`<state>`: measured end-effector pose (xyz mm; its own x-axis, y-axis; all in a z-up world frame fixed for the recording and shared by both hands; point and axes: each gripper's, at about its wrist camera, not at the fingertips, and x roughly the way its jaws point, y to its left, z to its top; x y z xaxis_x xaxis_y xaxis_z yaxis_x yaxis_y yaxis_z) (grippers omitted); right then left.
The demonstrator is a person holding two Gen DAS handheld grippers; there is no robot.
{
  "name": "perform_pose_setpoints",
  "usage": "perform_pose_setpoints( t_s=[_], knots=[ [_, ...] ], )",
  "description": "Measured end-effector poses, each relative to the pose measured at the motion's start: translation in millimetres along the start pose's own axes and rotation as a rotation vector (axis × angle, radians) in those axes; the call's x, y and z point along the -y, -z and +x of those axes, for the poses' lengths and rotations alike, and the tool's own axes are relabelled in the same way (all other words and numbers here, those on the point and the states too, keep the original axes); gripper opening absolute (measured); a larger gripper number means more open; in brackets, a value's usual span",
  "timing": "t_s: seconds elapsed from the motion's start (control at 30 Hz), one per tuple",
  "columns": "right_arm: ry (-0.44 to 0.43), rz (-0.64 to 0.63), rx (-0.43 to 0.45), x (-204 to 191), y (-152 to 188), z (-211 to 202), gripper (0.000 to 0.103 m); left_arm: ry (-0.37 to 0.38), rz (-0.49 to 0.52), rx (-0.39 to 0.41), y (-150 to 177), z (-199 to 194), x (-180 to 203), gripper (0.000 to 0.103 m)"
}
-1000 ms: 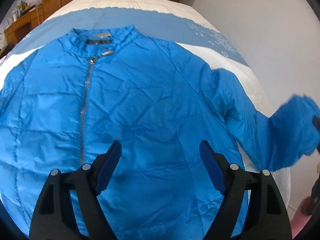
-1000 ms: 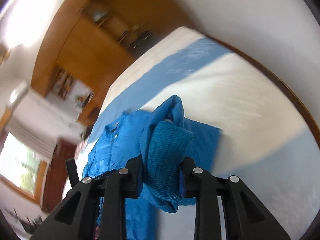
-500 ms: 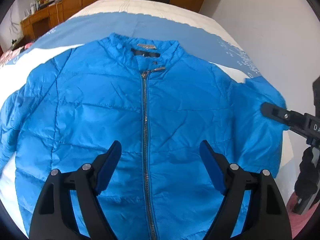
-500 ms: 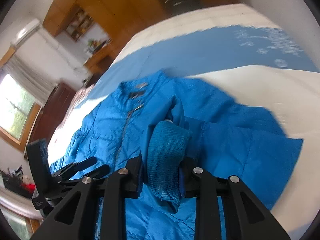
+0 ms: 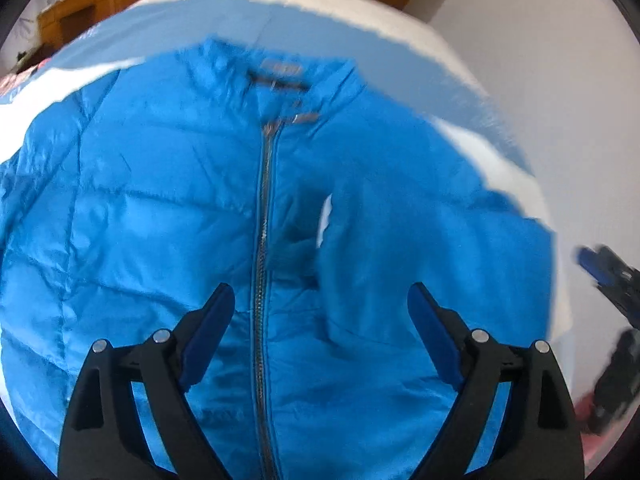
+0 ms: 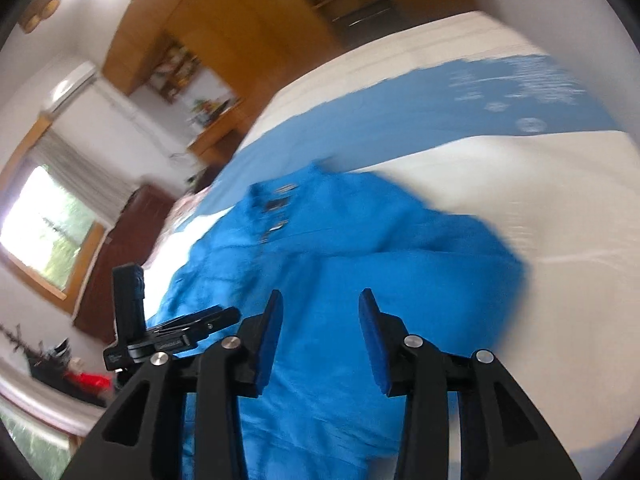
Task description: Fold large clothes
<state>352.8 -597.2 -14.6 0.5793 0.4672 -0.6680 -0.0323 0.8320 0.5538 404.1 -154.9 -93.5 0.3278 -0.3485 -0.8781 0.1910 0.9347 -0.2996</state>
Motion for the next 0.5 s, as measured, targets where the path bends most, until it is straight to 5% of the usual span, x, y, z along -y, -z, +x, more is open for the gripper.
perform_pose_setpoints(
  t_s=[0.13,0.2,0.33,0.5],
  knots=[
    [0.024,0.068,0.013,30,5,-3,0.04,-0.005,0.029,0.003,-7,13,11,0.082],
    [0.024,0.098,0.019,41,5,0,0.04,0.027,0.038,-0.001,-12,16,17,0.041],
    [0.052,0.122,0.034,52,3,9,0.04,0.122,-0.023,0.035,-16,11,11,0.013],
    [0.035,0.165,0.059,69,2,6,0.04,0.111,-0.081,0.209,-16,-37,-12,0.012]
  ],
)
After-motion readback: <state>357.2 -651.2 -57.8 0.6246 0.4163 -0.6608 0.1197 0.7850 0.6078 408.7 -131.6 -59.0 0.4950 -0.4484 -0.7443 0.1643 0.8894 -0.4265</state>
